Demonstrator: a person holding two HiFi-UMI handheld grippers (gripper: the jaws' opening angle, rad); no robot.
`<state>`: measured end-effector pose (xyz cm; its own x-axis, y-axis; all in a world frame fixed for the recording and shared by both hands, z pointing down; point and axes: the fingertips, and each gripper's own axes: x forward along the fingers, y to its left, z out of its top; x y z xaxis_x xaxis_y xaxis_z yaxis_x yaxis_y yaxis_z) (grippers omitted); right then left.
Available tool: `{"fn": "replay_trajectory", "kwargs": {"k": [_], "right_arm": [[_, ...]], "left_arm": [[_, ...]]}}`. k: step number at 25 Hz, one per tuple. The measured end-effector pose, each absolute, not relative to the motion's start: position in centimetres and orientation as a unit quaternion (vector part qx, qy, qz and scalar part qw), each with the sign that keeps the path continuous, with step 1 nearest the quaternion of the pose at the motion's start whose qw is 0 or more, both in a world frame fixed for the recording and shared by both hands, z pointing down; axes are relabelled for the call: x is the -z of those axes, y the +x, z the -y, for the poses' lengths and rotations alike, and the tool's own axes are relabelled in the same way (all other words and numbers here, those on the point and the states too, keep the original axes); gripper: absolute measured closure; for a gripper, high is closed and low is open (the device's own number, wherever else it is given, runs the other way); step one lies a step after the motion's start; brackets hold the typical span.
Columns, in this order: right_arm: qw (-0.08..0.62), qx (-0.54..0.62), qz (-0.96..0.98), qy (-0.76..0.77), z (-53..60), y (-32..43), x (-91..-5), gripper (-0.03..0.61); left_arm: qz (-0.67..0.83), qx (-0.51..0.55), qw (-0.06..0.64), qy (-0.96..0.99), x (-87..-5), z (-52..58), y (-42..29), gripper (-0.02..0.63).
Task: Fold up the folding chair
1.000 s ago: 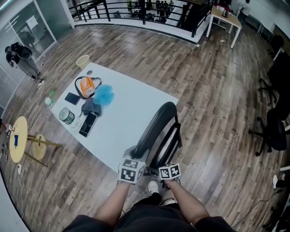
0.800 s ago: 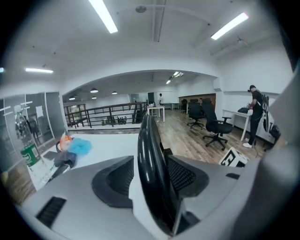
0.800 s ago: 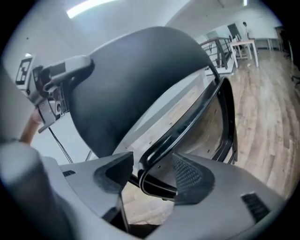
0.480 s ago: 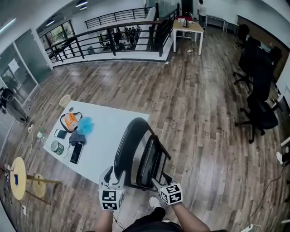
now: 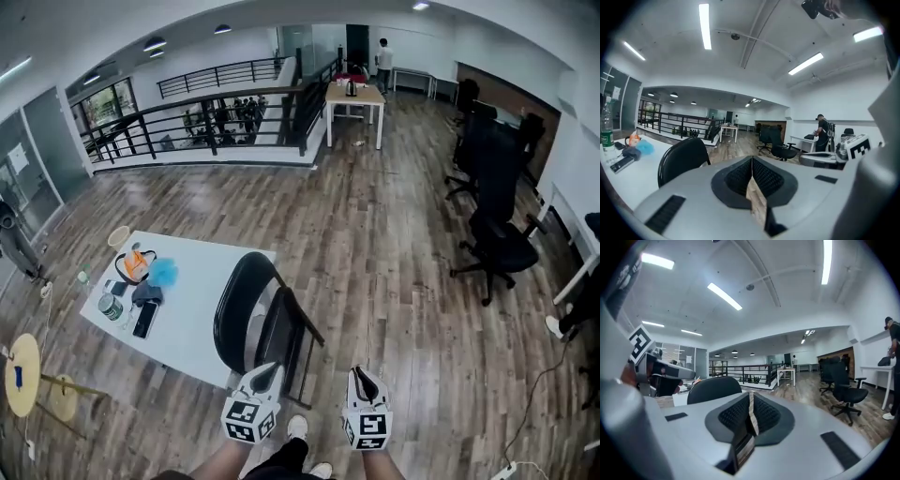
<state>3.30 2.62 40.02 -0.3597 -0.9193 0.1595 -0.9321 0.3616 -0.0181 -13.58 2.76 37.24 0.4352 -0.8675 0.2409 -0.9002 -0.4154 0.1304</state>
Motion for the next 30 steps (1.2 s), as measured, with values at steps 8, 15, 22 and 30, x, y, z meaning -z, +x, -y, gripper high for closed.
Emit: {"fn": "replay_trajectory", "kwargs": {"k": [8, 15, 22, 30], "right_arm": [[0.043, -0.025, 0.789, 0.612, -9.7, 7.4, -36.8, 0.563], [0.057, 0.015, 0.775, 0.629, -14.0, 5.1, -34.8, 0.563], [0.056, 0.038, 0.755, 0.653, -18.4, -1.1, -32.9, 0.565], [0.039, 0.009, 0.755, 0.655, -22.5, -8.0, -33.5, 0.565]], "left_arm": [[0.493, -0.063, 0.111, 0.860, -36.6, -8.5, -9.2, 0.608], [0.467, -0.059, 0.098, 0.877, -36.3, -11.2, -9.8, 0.607], [0.451, -0.045, 0.088, 0.887, -35.2, -14.7, -15.3, 0.608], [0.440, -0.040, 0.082, 0.893, -34.4, -18.6, -22.1, 0.607]]}}
